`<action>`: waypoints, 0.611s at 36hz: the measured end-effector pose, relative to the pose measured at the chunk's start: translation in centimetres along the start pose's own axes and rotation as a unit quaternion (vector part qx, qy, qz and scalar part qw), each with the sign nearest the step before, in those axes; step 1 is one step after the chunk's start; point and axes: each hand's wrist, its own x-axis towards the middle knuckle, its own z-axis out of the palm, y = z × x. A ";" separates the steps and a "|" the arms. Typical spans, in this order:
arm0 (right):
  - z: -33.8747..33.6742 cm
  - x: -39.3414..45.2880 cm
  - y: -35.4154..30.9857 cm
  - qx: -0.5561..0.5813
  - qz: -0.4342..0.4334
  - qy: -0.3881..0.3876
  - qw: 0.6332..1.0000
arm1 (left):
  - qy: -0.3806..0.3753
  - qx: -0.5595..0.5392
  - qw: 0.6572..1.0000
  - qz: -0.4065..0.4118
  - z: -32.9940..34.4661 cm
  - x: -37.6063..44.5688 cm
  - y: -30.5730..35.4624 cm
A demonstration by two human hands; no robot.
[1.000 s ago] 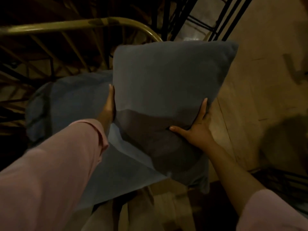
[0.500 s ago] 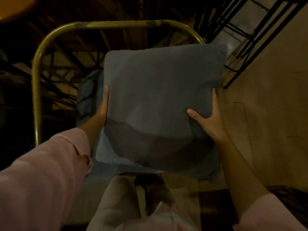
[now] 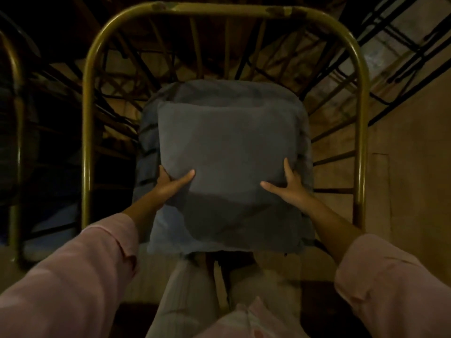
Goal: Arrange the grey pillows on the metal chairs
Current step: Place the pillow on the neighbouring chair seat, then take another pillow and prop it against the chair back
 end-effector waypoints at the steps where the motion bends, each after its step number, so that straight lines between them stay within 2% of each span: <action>1: 0.5 0.2 0.0 -0.031 0.009 0.001 0.999 | 0.021 0.031 0.999 -0.009 0.1 0.3 -0.4; 5: 1.8 0.0 -1.0 -0.066 0.047 0.013 0.997 | 0.053 0.055 0.997 -0.033 0.2 1.2 -1.5; 8: 2.1 -0.8 -1.8 -0.057 0.063 0.019 0.996 | 0.078 0.057 0.995 -0.022 0.0 1.2 -2.6; 11: 2.8 -2.2 -2.8 -0.071 0.061 0.062 0.994 | 0.096 0.026 0.995 0.004 -0.2 -0.8 -2.2; 14: 3.9 -4.0 -5.0 -0.095 0.026 0.124 0.987 | 0.118 -0.006 0.992 0.042 -1.6 -3.0 -1.3; 17: 5.0 -5.6 -8.2 -0.057 -0.016 0.166 0.984 | 0.134 0.038 0.985 0.101 -4.8 -5.5 -0.1; 19: 5.8 -6.4 -10.9 -0.037 -0.036 0.164 0.985 | 0.153 0.053 0.978 0.131 -7.8 -7.1 0.9; 22: 7.6 -7.8 -15.6 -0.066 -0.088 0.141 0.984 | 0.214 0.072 0.957 0.180 -13.3 -9.0 2.8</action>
